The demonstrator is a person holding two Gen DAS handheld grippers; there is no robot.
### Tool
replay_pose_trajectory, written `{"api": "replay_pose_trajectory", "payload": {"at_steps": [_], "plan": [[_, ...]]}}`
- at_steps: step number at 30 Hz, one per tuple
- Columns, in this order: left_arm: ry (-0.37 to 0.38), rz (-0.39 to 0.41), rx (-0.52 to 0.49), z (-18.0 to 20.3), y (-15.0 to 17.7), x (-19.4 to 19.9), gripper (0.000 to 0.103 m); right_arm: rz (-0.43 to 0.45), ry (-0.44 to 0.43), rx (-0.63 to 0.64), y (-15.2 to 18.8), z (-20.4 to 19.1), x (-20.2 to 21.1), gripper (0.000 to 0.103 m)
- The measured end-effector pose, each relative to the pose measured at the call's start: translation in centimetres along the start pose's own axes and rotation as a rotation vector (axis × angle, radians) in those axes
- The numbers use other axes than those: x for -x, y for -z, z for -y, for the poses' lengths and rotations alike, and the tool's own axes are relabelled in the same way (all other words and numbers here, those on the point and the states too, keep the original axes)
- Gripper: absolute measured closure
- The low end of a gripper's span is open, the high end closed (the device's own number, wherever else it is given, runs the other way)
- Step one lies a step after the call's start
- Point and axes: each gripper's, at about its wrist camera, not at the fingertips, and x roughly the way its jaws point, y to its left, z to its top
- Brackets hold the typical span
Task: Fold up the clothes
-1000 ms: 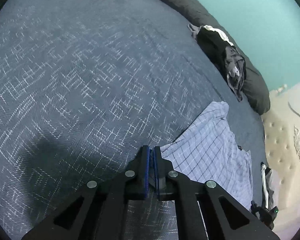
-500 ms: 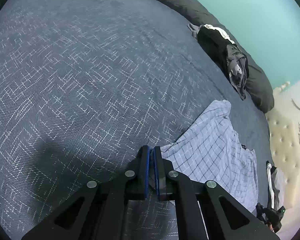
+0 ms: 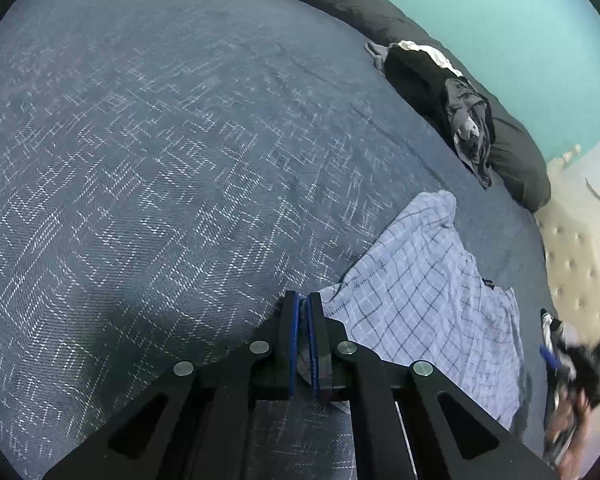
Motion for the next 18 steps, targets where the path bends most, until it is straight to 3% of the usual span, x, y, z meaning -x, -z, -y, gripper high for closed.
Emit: {"api": "replay_pose_trajectory", "payload": {"at_steps": [7, 15, 18], "plan": [[-0.001, -0.006, -0.02, -0.1, 0.3, 0.0, 0.098, -0.115, 0.085, 0.234, -3.2, -5.5, -7.1, 0.066], [0.017, -0.011, -0.005, -0.8, 0.1, 0.1, 0.098, -0.194, 0.187, 0.339, -3.2, -6.5, -11.6, 0.067], [0.021, -0.012, -0.003, -0.9, 0.1, 0.1, 0.098, -0.195, 0.205, 0.348, -3.0, -5.9, -12.1, 0.089]]}}
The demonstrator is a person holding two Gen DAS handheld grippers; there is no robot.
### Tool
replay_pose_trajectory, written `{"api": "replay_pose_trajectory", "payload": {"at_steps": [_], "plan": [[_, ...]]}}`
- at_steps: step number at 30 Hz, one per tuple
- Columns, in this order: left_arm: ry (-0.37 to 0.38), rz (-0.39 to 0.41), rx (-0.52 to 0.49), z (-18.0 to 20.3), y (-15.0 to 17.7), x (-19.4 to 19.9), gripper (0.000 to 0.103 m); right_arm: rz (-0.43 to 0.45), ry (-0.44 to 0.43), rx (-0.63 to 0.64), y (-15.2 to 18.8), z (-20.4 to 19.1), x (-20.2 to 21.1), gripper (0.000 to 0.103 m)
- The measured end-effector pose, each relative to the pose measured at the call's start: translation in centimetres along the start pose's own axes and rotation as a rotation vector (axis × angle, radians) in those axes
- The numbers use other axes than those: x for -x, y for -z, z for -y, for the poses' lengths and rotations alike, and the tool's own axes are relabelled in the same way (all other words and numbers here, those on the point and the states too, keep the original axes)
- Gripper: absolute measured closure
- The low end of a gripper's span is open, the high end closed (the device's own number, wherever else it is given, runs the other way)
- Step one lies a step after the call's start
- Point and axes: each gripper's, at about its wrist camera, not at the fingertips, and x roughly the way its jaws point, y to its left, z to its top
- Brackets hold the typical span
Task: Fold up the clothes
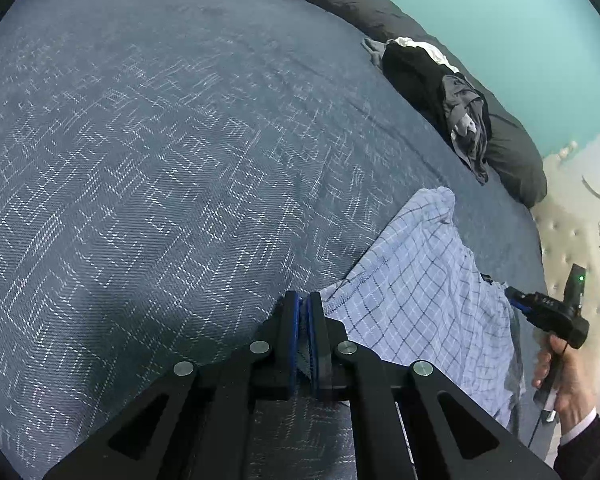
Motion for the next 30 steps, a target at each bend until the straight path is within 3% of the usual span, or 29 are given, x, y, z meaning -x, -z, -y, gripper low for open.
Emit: {"api": "replay_pose_trajectory", "payload": {"at_steps": [2, 9, 14, 23, 30], "plan": [[0.003, -0.001, 0.003, 0.0, 0.0, 0.0, 0.098, 0.012, 0.004, -0.002, 0.3, 0.5, 0.0, 0.097], [0.004, -0.002, -0.001, 0.2, -0.1, -0.2, 0.098, 0.05, 0.001, -0.022, 0.6, 1.2, 0.3, 0.098], [0.004, -0.005, -0.002, 0.2, 0.0, -0.3, 0.098, 0.064, -0.037, -0.072, 0.1, 2.0, 0.7, 0.093], [0.011, -0.006, 0.006, 0.1, -0.1, -0.2, 0.098, 0.195, -0.105, -0.185, 0.7, 3.8, 5.1, 0.085], [0.02, -0.008, 0.001, 0.3, -0.1, -0.2, 0.098, 0.27, -0.262, -0.336, 6.0, 3.8, 8.2, 0.076]]}}
